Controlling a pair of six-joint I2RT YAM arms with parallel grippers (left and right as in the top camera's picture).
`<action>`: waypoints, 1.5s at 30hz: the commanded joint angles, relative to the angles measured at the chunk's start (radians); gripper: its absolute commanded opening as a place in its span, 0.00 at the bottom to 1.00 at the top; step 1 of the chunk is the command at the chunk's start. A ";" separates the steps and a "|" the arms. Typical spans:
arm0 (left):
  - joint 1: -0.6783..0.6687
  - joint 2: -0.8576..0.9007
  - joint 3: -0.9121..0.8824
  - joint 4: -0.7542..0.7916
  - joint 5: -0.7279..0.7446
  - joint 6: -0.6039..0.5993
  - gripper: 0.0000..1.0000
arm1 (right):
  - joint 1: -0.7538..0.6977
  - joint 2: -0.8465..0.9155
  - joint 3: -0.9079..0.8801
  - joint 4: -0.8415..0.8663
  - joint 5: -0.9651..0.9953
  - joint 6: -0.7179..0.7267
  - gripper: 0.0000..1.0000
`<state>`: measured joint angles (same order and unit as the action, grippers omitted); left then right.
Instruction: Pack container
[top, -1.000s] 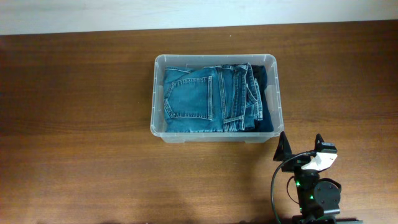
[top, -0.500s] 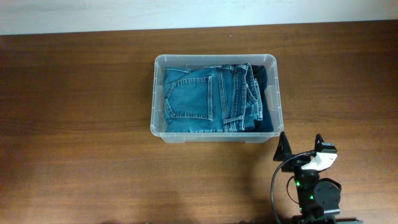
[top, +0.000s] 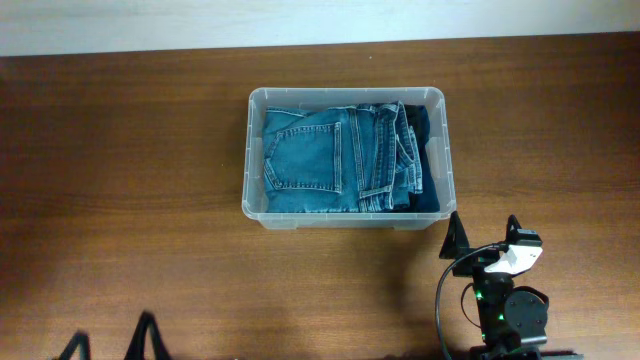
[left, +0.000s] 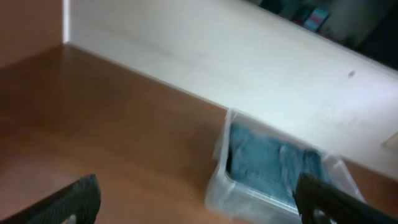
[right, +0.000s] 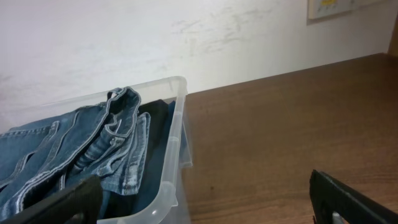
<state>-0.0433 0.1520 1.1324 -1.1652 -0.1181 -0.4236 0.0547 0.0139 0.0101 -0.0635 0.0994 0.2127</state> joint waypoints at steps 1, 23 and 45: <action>0.001 -0.055 -0.158 0.128 0.064 0.005 1.00 | -0.003 -0.010 -0.005 -0.008 -0.002 0.001 0.98; 0.001 -0.146 -0.875 1.073 0.104 0.103 1.00 | -0.003 -0.010 -0.005 -0.008 -0.002 0.001 0.98; 0.101 -0.146 -1.123 1.189 0.104 0.430 1.00 | -0.003 -0.010 -0.005 -0.008 -0.002 0.001 0.98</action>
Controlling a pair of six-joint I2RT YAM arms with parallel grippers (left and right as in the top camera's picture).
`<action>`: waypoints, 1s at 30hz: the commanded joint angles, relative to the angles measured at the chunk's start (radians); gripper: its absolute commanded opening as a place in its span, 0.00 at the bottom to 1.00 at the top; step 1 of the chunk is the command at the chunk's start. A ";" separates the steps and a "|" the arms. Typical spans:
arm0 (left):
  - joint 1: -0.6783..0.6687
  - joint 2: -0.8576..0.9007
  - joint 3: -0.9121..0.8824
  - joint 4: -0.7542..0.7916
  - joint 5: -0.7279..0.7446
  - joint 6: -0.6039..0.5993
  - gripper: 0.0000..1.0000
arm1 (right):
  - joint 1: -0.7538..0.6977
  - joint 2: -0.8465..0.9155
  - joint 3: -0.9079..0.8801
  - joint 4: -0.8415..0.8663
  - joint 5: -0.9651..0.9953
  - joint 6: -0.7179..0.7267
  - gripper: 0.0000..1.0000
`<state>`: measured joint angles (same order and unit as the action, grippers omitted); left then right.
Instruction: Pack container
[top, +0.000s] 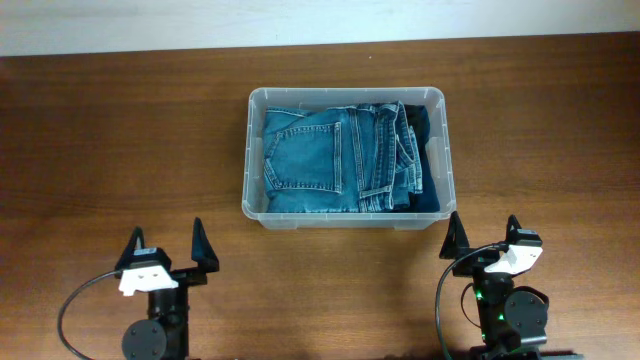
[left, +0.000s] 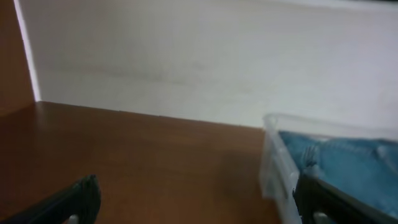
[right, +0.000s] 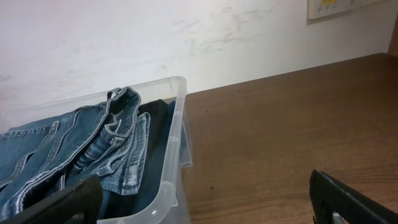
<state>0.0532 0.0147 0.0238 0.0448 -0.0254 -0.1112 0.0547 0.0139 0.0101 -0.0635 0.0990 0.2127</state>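
A clear plastic container (top: 252, 160) sits mid-table with folded blue jeans (top: 320, 160) inside and a darker garment (top: 428, 150) along its right side. My left gripper (top: 165, 250) stands open near the front edge, left of and below the container, empty. On the other side my right gripper (top: 483, 238) is open too, just below the container's front right corner, holding nothing. In the right wrist view the jeans (right: 93, 149) and the container's rim (right: 177, 124) fill the left half. The left wrist view shows the container (left: 273, 168) at the right.
The brown wooden table (top: 120, 140) runs out on both sides of the container. A white wall (right: 186, 37) stands behind the far edge. Black cables (top: 440, 300) loop beside each arm's base.
My left arm has come up from the bottom edge of the overhead view to a spot front-left of the container, facing the wall. The right arm and the container have not moved.
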 joint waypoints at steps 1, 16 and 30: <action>0.005 -0.009 -0.014 -0.034 0.011 0.139 1.00 | -0.003 -0.010 -0.005 -0.008 -0.002 0.001 0.98; 0.004 -0.009 -0.014 -0.127 0.037 0.266 1.00 | -0.003 -0.010 -0.005 -0.008 -0.002 0.001 0.99; 0.004 -0.009 -0.014 -0.127 0.037 0.266 1.00 | -0.003 -0.010 -0.005 -0.009 -0.002 0.001 0.98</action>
